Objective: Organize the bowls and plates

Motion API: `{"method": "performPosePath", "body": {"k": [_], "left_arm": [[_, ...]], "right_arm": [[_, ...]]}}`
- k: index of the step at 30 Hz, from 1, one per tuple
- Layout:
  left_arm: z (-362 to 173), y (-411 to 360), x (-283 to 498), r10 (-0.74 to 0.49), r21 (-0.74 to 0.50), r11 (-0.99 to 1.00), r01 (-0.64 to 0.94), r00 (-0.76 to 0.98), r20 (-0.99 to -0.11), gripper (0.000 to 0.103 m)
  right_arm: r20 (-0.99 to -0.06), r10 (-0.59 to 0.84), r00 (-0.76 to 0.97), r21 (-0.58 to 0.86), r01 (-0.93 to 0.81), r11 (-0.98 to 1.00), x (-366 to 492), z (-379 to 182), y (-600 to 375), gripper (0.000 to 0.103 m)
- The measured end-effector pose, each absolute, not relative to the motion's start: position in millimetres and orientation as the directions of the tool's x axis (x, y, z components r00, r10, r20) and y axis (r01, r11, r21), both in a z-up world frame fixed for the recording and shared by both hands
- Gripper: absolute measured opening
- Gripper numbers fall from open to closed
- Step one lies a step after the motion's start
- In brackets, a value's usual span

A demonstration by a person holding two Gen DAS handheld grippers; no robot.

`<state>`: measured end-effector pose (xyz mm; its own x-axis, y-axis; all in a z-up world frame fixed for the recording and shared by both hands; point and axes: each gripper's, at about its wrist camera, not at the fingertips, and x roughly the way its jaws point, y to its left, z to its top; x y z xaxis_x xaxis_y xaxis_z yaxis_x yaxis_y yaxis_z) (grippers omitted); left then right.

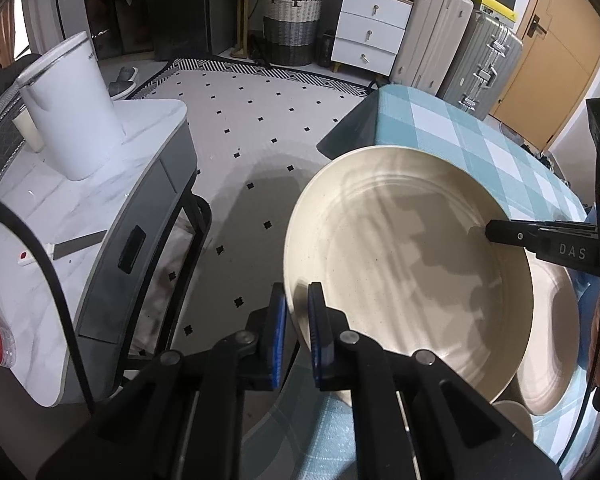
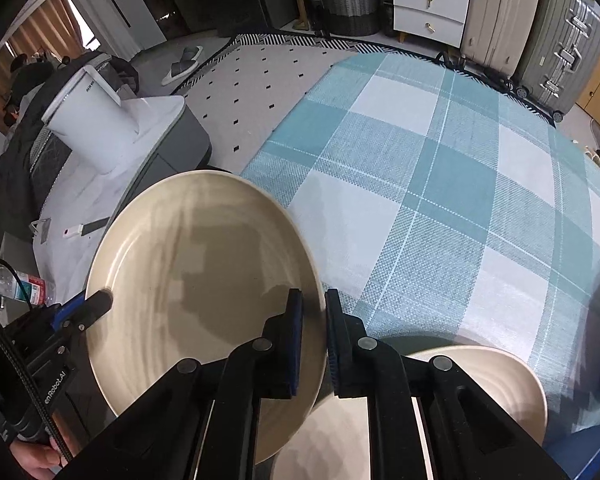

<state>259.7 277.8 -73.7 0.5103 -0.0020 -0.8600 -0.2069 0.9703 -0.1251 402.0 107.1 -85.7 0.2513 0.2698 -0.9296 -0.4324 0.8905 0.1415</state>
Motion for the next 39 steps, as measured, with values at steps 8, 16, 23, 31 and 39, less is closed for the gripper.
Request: {"method": "performPosePath", "body": {"k": [8, 16, 23, 31, 39], "left_arm": [[-50, 273, 246, -0.006, -0.138, 0.969, -0.207, 0.534, -0.845, 0.008], [-22, 257, 223, -0.003, -0.131, 0.972, -0.194, 0.550, -0.835, 0.008], [-3, 244, 192, -0.009, -0.134, 0.974, -0.184, 0.556, -0.831, 0.008], [-7, 233, 149, -0.043, -0.164, 0.970, -0.178, 0.540, -0.840, 0.008], [-30, 220, 116, -0.036, -0.144, 0.973, -0.180, 0.498, -0.867, 0.008]], "right_arm": [[-0.918, 0.296, 0.263, 0.163, -0.431, 0.887, 386, -60, 96, 0.010], [-0.909, 0.296, 0.294, 0.149, -0.433, 0.889, 355, -18, 80, 0.009], [-0.902, 0.295, 0.315, 0.146, -0.421, 0.895, 314, 8, 62, 0.009], [-0.912, 0.276, 0.304, 0.142, -0.398, 0.906, 255, 6, 41, 0.008], [-0.908, 0.319, 0.273, 0.210, -0.363, 0.908, 210, -27, 21, 0.008]]}}
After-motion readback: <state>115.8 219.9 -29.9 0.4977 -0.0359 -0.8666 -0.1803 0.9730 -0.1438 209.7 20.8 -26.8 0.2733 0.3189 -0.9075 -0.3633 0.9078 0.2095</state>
